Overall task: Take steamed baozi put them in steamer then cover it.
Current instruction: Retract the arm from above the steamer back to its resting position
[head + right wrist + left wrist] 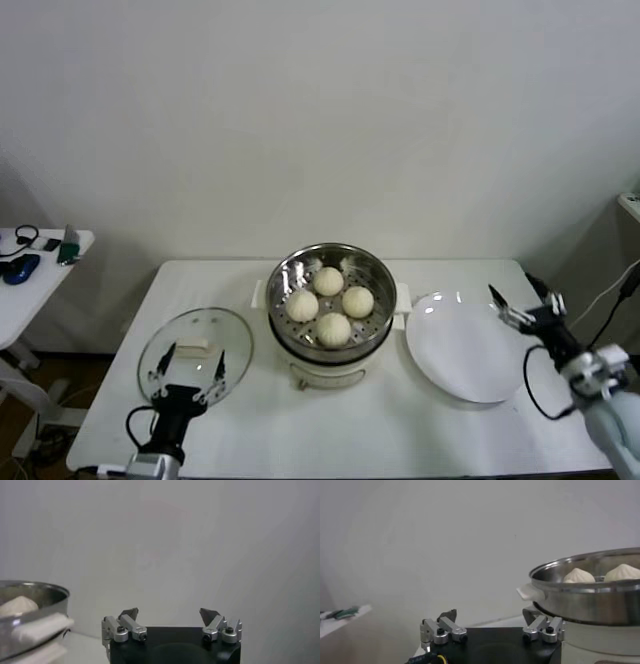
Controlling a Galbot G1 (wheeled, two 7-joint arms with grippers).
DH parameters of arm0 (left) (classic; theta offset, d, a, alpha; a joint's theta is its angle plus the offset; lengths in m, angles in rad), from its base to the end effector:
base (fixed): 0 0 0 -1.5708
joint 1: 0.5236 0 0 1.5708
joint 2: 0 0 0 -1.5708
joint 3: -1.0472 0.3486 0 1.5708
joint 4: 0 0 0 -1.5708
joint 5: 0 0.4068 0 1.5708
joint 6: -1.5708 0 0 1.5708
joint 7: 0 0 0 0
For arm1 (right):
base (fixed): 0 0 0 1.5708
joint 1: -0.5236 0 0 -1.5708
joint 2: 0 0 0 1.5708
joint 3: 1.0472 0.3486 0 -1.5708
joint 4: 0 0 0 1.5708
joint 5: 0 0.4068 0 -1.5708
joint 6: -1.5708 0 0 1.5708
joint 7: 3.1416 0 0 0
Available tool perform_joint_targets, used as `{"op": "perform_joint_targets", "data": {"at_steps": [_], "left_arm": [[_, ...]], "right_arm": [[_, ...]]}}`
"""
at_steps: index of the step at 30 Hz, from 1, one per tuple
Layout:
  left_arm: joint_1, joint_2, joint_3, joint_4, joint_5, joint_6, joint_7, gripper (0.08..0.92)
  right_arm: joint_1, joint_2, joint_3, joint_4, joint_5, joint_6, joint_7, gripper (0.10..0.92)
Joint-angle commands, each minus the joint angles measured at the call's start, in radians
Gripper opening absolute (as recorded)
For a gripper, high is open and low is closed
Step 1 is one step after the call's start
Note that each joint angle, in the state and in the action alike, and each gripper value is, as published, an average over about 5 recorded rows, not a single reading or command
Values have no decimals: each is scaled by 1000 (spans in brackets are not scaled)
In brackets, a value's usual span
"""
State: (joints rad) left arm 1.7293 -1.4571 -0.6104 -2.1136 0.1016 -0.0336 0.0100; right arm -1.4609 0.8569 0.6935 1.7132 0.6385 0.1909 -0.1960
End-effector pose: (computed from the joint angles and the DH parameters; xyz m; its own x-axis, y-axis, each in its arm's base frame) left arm 0.1848 0.0457 -0.3229 -0.9947 0.0027 0.1029 0.0274 0.9704 0.2401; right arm 0.2929 -0.2419 -0.3200 -0.9837 -0.1784 0.0234 -0.1799 0.9793 -0.0931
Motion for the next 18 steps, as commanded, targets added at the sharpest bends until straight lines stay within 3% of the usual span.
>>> {"op": "perform_joint_targets", "data": {"at_steps": [1,4,9,18], "left_arm": [[11,34,-8,20,153,-75,-54,823],[12,68,-19,20,327,-106,-140,823],[-13,96,-16,81,779,-76,-359,823],[-125,76,4,429,1248,-34,-435,823]], "right_arm": [[-250,228,82,13,-40,291,31,823],[-242,258,28,7,-45,313,56,823],[-218,283,-50,-6,-93,305,93,823],[-198,309,-100,-4,-146,264,128,823]]}}
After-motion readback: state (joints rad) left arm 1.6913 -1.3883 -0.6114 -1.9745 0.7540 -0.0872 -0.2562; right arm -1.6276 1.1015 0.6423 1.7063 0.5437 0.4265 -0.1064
